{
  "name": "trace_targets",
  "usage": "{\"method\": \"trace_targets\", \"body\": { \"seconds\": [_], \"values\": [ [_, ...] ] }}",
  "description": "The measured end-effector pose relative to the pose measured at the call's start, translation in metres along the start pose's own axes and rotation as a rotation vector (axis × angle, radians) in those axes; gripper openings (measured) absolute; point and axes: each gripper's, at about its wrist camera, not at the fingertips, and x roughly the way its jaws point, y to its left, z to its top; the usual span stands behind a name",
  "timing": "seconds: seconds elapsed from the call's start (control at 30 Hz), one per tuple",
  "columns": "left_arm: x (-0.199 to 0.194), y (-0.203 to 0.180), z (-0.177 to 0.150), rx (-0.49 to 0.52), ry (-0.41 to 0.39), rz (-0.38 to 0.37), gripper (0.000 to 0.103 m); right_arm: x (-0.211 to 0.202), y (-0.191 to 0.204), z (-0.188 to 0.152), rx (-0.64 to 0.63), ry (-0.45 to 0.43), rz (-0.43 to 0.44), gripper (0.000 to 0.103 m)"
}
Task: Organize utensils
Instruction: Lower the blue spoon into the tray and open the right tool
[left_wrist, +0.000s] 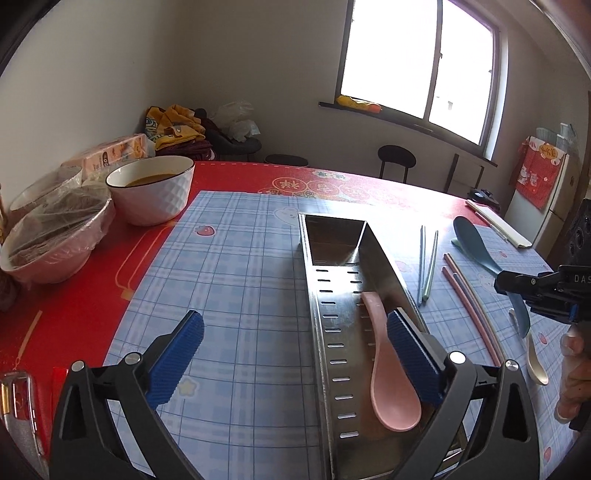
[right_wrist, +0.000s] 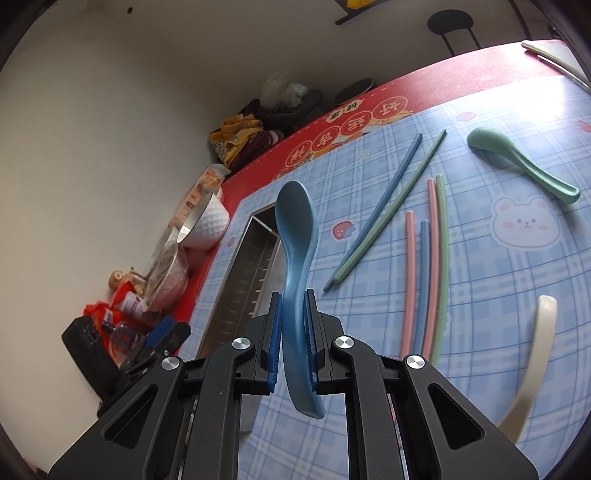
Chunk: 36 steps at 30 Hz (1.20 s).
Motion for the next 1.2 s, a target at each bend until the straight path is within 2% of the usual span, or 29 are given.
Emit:
{"method": "trace_targets", "body": {
  "seconds": [0.4, 0.9, 1.2],
  "values": [
    [-0.003, 0.032, -0.007, -0.175, -0.023, -0.043, 0.097, 0.053, 0.042, -0.019, 0.059, 0.1, -0.007, 0.012],
    [-0.004, 0.036, -0.007, -0.197, -0.026, -0.062, 0.097, 0.09, 0.07, -0.036, 0.039, 0.174, -0.061, 0.012],
    [-0.003, 0.036, -0.007, -0.201, -0.025, -0.063, 0.097, 0.086, 0.073, -0.035, 0.022, 0.159, -0.073, 0.012]
  ]
}}
